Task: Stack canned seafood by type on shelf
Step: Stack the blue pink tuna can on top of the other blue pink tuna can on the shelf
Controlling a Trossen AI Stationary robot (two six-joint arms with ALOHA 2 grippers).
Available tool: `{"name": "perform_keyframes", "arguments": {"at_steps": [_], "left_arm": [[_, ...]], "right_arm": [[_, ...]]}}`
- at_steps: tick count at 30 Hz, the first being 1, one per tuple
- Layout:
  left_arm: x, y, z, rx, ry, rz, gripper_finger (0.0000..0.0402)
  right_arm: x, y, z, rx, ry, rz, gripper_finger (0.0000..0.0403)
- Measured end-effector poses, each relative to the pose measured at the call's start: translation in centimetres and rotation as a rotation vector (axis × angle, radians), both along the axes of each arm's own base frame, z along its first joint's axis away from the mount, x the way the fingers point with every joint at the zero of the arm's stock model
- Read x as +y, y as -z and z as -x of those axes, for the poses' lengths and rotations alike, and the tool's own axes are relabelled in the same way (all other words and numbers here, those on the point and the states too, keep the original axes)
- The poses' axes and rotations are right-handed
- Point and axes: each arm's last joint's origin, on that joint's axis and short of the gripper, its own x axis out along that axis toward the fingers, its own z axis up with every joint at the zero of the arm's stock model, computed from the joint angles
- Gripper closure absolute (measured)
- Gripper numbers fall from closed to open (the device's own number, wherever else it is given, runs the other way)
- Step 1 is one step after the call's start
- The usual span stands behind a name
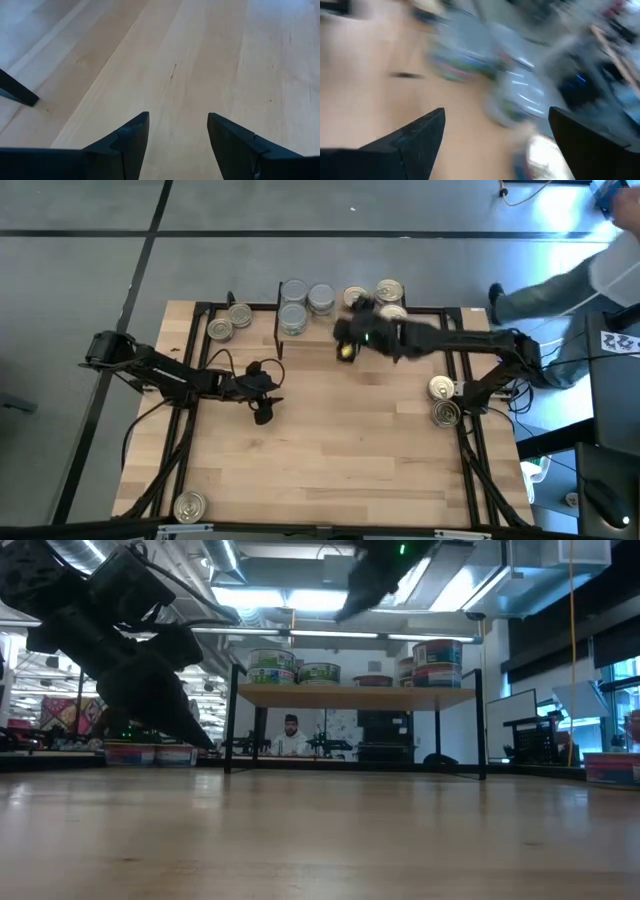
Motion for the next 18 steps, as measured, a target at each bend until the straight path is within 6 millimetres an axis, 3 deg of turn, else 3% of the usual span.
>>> {"name": "perform_keyframes", "arguments": {"at_steps": [4,9,13,18], "left_arm": [[0.0,0.0,0.0,0.0,0.002,-0.003,0.0202],[0.0,-0.1,-0.1,0.011,0.011,-0.014,0.0202],[0.0,-0.8,-0.6,0.107,0.005,-0.021,0.0202],[0.2,-2.8,-0.8,0.344,-0.114,-0.051,0.0202]], "right_arm": [[5.2,1.6,-0.3,0.04,-0.228,-0.108,0.005],[9.8,6.7,0.4,0.077,-0.351,-0.22,0.005],[11.7,11.2,1.8,0.029,-0.361,-0.303,0.005],[12.3,14.6,3.5,-0.103,-0.299,-0.408,0.005]]}}
